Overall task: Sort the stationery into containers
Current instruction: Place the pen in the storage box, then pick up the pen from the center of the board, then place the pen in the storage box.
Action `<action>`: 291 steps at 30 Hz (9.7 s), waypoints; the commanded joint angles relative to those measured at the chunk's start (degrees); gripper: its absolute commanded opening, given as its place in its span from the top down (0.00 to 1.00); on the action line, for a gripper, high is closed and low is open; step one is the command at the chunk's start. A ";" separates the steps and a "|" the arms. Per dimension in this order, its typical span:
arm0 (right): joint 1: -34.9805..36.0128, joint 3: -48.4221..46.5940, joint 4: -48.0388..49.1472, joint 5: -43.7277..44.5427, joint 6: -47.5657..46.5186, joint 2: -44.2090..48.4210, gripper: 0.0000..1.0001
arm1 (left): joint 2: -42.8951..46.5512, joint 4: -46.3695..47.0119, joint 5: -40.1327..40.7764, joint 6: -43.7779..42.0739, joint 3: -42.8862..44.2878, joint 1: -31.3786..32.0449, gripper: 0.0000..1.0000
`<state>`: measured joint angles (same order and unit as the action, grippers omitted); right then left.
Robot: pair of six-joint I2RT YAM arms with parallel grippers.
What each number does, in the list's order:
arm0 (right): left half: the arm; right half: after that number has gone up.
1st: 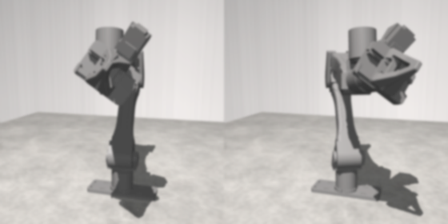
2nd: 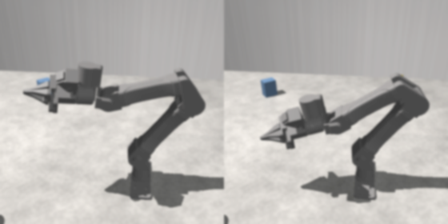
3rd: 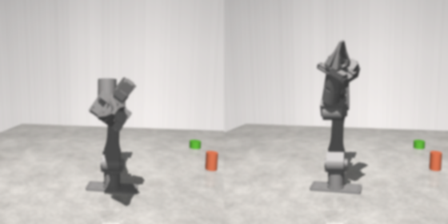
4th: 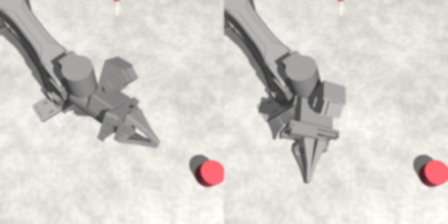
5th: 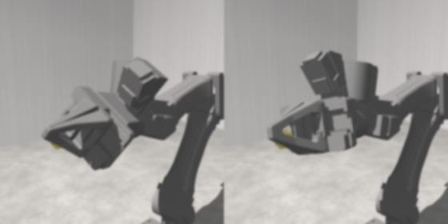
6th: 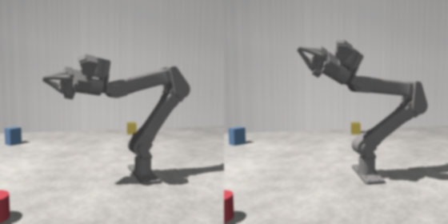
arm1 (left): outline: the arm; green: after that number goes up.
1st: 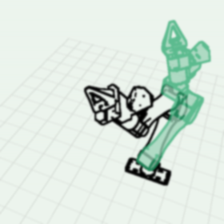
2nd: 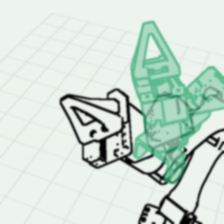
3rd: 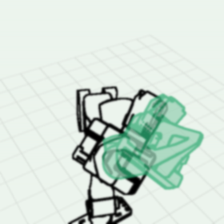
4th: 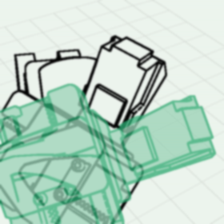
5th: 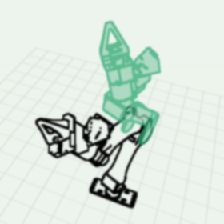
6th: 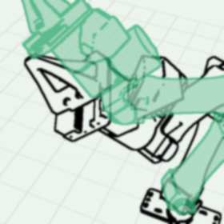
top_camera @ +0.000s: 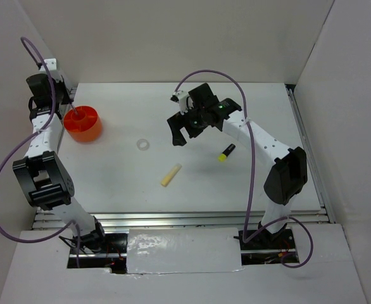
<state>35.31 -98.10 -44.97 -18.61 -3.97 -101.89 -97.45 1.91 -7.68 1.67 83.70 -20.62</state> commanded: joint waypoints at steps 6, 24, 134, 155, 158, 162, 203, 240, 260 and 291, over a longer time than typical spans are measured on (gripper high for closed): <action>-1.03 -1.21 1.11 -0.02 1.15 -0.15 0.00 | 1.82 4.24 -2.86 0.96 -2.93 -1.53 0.42; -15.79 5.02 -2.58 -5.91 3.35 5.55 0.00 | 10.28 -29.02 -6.74 -11.62 -4.87 32.00 0.36; 29.12 45.28 28.35 11.14 -70.82 29.55 0.03 | 0.59 -27.66 -34.59 33.39 -11.63 50.50 0.97; 25.07 46.51 29.94 12.54 -74.87 25.68 0.61 | 2.26 -24.06 -38.63 36.47 -14.62 50.33 0.84; 24.81 46.51 29.24 12.98 -74.43 25.95 0.72 | 3.05 -23.10 -39.42 36.82 -15.23 49.81 0.77; 24.81 46.78 28.97 13.42 -73.91 26.47 0.82 | 3.93 -22.04 -39.78 37.09 -15.93 48.92 0.52; 12.41 12.50 14.83 -13.11 -12.64 26.48 1.00 | 30.65 -7.98 -66.67 5.80 -13.74 34.68 0.34; 13.03 8.98 14.82 -13.30 -10.98 22.96 0.90 | 28.37 -16.68 -63.60 0.79 -11.81 37.76 0.99; 1.26 15.22 7.01 -2.49 -13.52 26.74 0.18 | 15.38 -37.07 -40.05 -16.43 3.74 2.09 1.00; -4.90 20.23 6.04 -2.75 -14.67 22.17 0.14 | -5.73 -15.19 -30.20 1.49 20.00 -11.28 1.00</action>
<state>30.85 -78.28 -39.88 -20.40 -18.09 -79.37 -101.86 -20.10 -38.28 -1.19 100.09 -31.68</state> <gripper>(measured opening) 0.863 0.349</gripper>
